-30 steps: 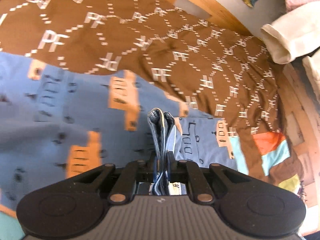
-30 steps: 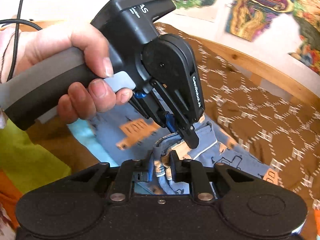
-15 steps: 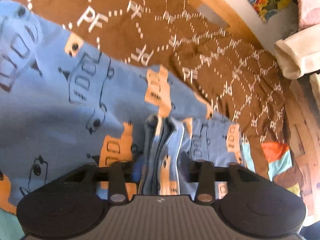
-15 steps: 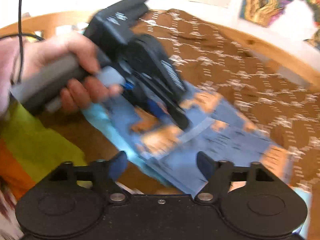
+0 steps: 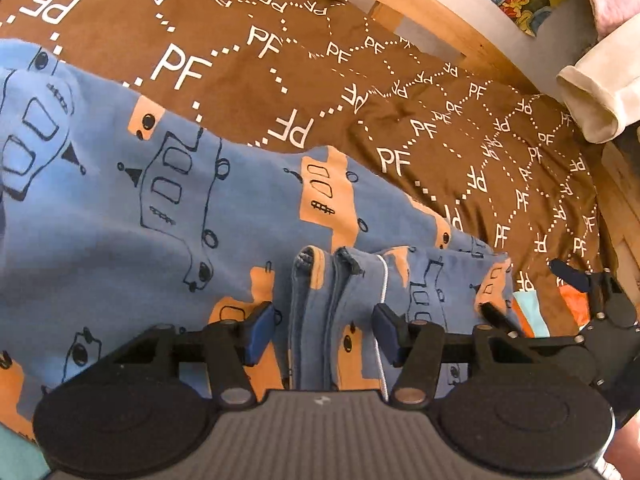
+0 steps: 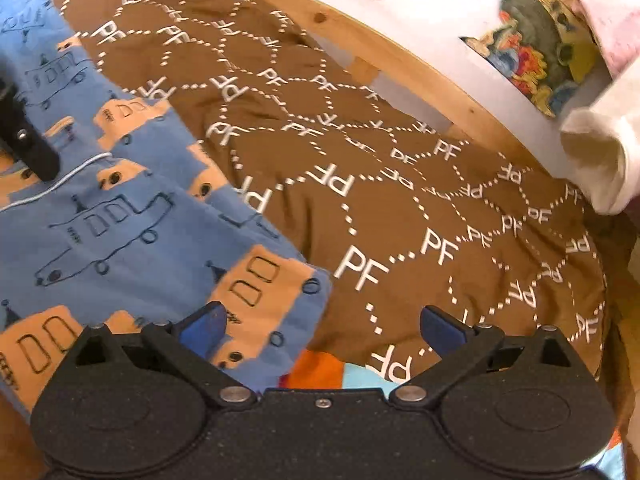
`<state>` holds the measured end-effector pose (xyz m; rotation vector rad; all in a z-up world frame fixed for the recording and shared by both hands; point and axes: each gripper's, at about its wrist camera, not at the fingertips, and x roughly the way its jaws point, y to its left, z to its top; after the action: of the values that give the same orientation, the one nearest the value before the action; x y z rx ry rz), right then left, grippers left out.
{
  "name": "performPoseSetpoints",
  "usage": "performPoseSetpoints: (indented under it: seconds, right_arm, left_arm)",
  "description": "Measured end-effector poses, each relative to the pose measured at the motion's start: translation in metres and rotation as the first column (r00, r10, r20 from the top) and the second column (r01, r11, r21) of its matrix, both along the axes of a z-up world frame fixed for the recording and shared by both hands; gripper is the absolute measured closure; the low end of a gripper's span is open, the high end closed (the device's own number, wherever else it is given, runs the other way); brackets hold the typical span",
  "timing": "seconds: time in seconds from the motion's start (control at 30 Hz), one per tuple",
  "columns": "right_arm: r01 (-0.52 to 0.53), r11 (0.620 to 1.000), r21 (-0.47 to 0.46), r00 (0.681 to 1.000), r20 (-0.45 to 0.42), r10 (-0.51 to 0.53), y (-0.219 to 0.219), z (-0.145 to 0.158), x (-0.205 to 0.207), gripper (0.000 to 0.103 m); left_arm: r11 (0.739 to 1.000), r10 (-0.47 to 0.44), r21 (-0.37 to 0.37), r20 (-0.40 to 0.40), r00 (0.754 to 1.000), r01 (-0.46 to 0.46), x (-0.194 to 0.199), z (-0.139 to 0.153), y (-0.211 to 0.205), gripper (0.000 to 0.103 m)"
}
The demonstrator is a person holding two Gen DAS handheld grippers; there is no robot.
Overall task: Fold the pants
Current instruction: 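Open both grippers and release the folded pants edge, then grasp the elastic waistband of the pants with the left gripper and lift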
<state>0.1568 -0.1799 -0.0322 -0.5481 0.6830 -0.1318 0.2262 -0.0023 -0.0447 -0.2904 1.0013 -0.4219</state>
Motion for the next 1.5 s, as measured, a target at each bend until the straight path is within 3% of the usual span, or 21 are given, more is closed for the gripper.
performPoseSetpoints:
  seconds: [0.1,0.2,0.3,0.37,0.47,0.57,0.63,0.77,0.9,1.03,1.17,1.3,1.4,1.47,1.5]
  right_arm:
    - [0.043,0.999,0.004,0.998,0.047,-0.043,0.001,0.008,-0.003,0.001]
    - [0.021,0.999,-0.027,0.996,0.091,-0.018,0.01,0.014,-0.016,0.001]
    - [0.038,0.996,-0.083,0.999,0.021,-0.037,0.014,0.001,-0.02,0.003]
    - [0.068,0.996,-0.055,0.994,0.09,-0.063,0.016,0.008,-0.033,0.002]
    - [0.069,0.996,0.063,0.979,0.187,-0.08,0.022,0.025,-0.062,0.001]
    - [0.014,1.0,0.005,0.998,0.058,-0.014,0.032,0.001,-0.066,0.001]
    - [0.019,1.0,0.01,0.998,0.062,-0.019,0.03,-0.006,-0.07,0.001]
    - [0.049,0.994,0.099,0.994,0.092,-0.058,0.021,0.009,-0.075,0.001]
    - [-0.001,0.997,0.078,0.995,0.1,-0.006,0.028,0.013,-0.083,0.001]
    - [-0.026,0.993,0.112,0.994,0.104,0.014,0.038,0.017,-0.085,0.001]
    - [-0.067,0.99,0.12,0.991,0.121,0.053,0.054,0.022,-0.086,0.001]
    - [-0.103,0.988,0.118,0.989,0.117,0.09,0.069,0.024,-0.086,0.001]
    - [-0.12,0.985,0.123,0.988,0.108,0.107,0.078,0.023,-0.085,0.001]
    - [-0.131,0.984,0.123,0.988,0.099,0.119,0.083,0.021,-0.083,0.001]
    - [-0.134,0.983,0.123,0.988,0.094,0.123,0.085,0.02,-0.082,0.001]
  left_arm:
    - [1.0,0.001,0.001,0.0,1.0,-0.001,0.0,0.001,-0.001,0.043]
    - [1.0,-0.014,0.021,0.013,1.0,0.013,-0.003,0.003,-0.004,0.04]
    - [0.997,-0.027,0.078,0.027,0.999,0.024,-0.01,0.008,-0.008,0.04]
    - [0.994,-0.029,0.107,0.037,0.999,0.025,-0.018,0.01,-0.008,0.035]
    - [0.986,-0.04,0.165,0.044,0.998,0.032,-0.026,0.011,-0.015,0.031]
    - [0.97,-0.09,0.233,0.056,0.994,0.075,-0.028,0.011,-0.027,0.025]
    - [0.96,-0.1,0.269,0.056,0.993,0.081,-0.031,0.014,-0.03,0.024]
    - [0.975,-0.004,0.224,0.03,1.0,-0.003,-0.038,0.029,-0.006,0.006]
    - [0.985,0.128,0.121,-0.028,0.991,-0.124,-0.051,0.045,0.039,0.003]
    - [0.987,0.159,0.003,-0.118,0.98,-0.16,-0.056,0.055,0.088,0.002]
    - [0.969,0.248,0.005,-0.038,0.968,-0.248,-0.055,0.07,0.128,0.002]
    - [0.936,0.349,-0.021,0.175,0.921,-0.351,-0.067,0.077,0.153,0.017]
    - [0.925,0.369,0.015,0.2,0.908,-0.379,-0.062,0.074,0.156,0.046]
    - [0.928,0.36,0.023,0.197,0.912,-0.372,-0.056,0.073,0.155,0.074]
    - [0.927,0.36,0.031,0.204,0.91,-0.374,-0.055,0.072,0.155,0.083]
